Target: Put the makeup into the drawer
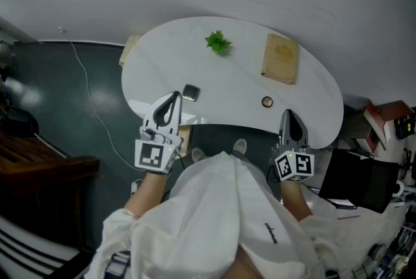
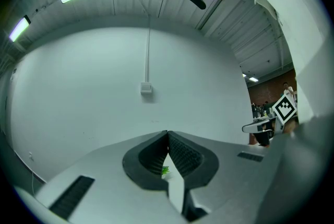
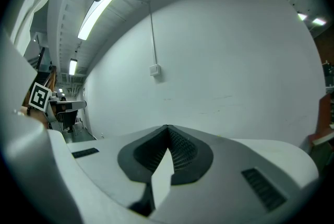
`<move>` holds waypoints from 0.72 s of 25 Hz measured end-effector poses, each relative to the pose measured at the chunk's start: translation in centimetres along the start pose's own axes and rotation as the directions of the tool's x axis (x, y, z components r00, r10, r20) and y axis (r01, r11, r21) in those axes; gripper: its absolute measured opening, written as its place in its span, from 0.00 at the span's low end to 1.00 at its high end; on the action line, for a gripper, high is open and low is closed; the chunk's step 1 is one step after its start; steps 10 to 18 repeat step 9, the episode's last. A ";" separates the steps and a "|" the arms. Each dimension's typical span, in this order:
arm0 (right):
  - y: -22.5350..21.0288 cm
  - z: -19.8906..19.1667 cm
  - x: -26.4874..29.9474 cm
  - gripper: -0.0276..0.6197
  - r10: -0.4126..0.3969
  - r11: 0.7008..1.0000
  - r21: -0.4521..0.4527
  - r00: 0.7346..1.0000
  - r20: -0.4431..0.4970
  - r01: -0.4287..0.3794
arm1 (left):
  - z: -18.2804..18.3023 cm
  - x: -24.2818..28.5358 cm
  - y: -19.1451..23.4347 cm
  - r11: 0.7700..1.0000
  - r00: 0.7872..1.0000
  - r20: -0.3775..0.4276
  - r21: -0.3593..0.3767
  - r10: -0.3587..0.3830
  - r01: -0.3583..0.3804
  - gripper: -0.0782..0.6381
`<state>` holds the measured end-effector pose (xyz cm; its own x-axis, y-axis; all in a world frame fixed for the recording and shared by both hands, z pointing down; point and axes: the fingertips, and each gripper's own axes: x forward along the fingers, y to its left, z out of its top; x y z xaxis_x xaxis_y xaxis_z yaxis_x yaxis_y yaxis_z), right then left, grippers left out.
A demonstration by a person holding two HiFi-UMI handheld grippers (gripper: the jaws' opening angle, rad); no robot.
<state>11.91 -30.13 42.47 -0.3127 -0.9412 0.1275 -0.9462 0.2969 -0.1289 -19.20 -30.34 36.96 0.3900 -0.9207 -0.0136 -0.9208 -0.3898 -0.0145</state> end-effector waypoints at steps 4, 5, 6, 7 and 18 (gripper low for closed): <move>0.1 -0.2 0.2 0.07 0.001 1.000 0.007 1.000 -0.006 -0.001 | -0.3 0.2 -0.1 1.000 1.000 -0.007 -0.008 -0.003 0.003 0.14; 0.1 -0.3 0.2 0.07 0.001 1.000 0.006 1.000 -0.008 -0.001 | -0.3 0.2 -0.1 1.000 1.000 -0.007 -0.008 -0.005 0.005 0.14; 0.1 -0.3 0.3 0.07 0.002 1.000 0.005 1.000 -0.009 -0.002 | -0.4 0.3 -0.1 1.000 1.000 -0.006 -0.007 -0.007 0.007 0.14; 0.2 -0.4 0.4 0.07 0.002 1.000 0.006 1.000 -0.011 -0.002 | -0.5 0.3 -0.1 1.000 1.000 -0.005 -0.006 -0.009 0.009 0.14; 0.3 -0.7 0.5 0.07 0.004 1.000 0.007 1.000 -0.013 -0.003 | -0.6 0.4 -0.1 1.000 1.000 -0.002 -0.004 -0.012 0.012 0.14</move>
